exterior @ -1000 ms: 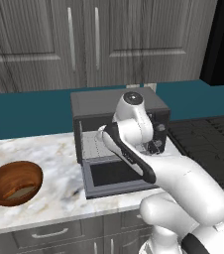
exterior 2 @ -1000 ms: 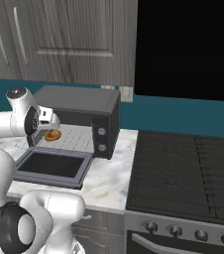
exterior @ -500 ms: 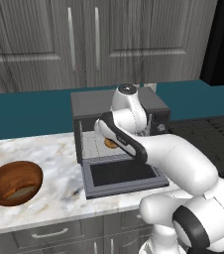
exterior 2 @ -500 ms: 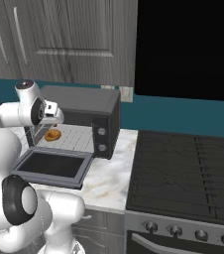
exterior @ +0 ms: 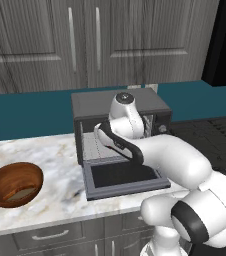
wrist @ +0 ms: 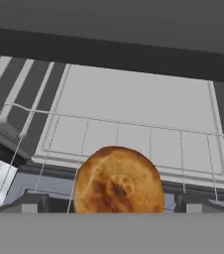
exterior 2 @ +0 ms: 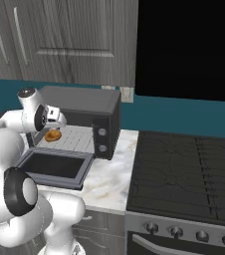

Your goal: Pick up the heated bread from the toaster oven and place it in the bowl. Then move the bread bowl to the dining counter.

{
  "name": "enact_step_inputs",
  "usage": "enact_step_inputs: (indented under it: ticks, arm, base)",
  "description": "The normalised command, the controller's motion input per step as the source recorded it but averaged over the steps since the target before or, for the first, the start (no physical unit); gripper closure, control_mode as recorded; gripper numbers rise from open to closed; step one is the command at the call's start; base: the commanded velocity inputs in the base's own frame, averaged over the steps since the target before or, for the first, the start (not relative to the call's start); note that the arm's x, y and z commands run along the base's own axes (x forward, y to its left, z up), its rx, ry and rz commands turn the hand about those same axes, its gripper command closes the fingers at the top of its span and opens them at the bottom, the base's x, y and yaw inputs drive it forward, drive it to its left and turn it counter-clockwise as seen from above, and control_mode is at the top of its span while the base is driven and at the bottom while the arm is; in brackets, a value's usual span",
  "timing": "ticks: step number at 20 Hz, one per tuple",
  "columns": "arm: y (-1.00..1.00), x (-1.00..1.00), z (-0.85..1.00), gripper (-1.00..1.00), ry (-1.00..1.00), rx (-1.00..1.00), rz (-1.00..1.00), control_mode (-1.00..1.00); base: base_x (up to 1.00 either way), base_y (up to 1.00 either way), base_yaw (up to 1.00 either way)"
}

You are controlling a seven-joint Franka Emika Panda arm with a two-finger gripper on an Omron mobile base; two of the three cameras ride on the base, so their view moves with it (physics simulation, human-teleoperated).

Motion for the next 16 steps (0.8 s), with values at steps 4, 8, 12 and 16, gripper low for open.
enact_step_inputs:
  ticks: [4,8,12,16]
  arm:
    - [0.00,0.10,-0.20,-1.00,0.00,0.00,-0.02,-1.00]
    - [0.00,0.00,-0.21,-1.00,0.00,0.00,-0.01,-1.00]
    - [0.00,0.00,-0.23,-1.00,0.00,0.00,-0.02,-1.00]
    - [0.00,0.00,-0.17,-1.00,0.00,0.00,-0.03,-1.00]
  base:
    - [0.00,0.00,0.00]
    - [0.00,0.00,0.00]
    - [0.00,0.00,0.00]
    - [0.00,0.00,0.00]
